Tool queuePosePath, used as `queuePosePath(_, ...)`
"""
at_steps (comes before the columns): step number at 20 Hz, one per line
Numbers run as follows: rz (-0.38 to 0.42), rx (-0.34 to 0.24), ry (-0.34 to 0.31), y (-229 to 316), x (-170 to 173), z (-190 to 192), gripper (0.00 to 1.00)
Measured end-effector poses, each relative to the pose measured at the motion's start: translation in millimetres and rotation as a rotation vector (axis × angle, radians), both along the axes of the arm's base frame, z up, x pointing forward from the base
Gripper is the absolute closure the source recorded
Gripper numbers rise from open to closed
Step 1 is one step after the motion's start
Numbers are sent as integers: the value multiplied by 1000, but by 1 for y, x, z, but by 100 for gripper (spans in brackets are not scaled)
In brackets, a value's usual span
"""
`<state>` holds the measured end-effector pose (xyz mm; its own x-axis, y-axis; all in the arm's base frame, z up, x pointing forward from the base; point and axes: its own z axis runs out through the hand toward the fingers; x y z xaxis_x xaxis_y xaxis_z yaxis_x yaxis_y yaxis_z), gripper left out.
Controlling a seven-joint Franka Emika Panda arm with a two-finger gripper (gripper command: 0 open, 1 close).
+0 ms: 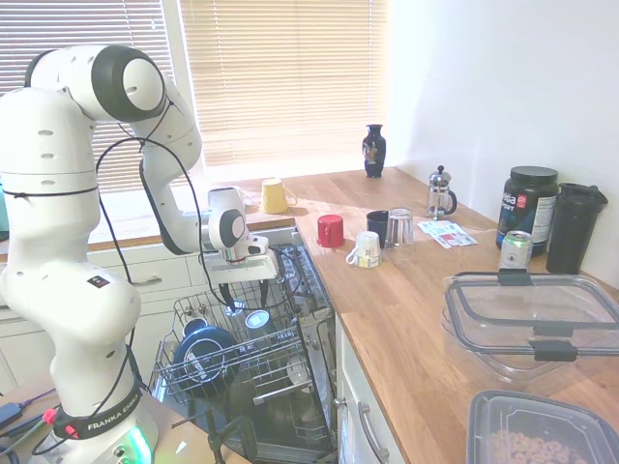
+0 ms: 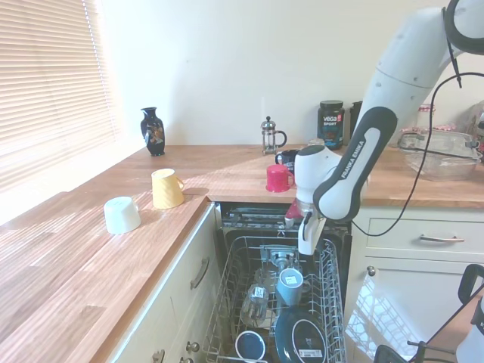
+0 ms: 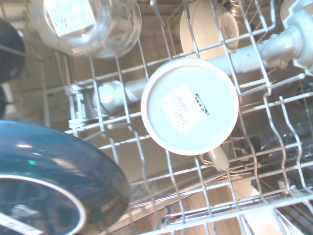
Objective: Move the gray mug from the dishwasher to the counter
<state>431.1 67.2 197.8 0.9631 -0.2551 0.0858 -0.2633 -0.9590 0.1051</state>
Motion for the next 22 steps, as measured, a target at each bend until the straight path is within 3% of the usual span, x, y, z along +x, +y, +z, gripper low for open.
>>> queuePosePath(10,98,-35,-50,6,18,-66,0)
queuePosePath(14,141,-45,-123,5,30,-83,0)
queuePosePath(22,158,-56,-132,14,24,-133,0)
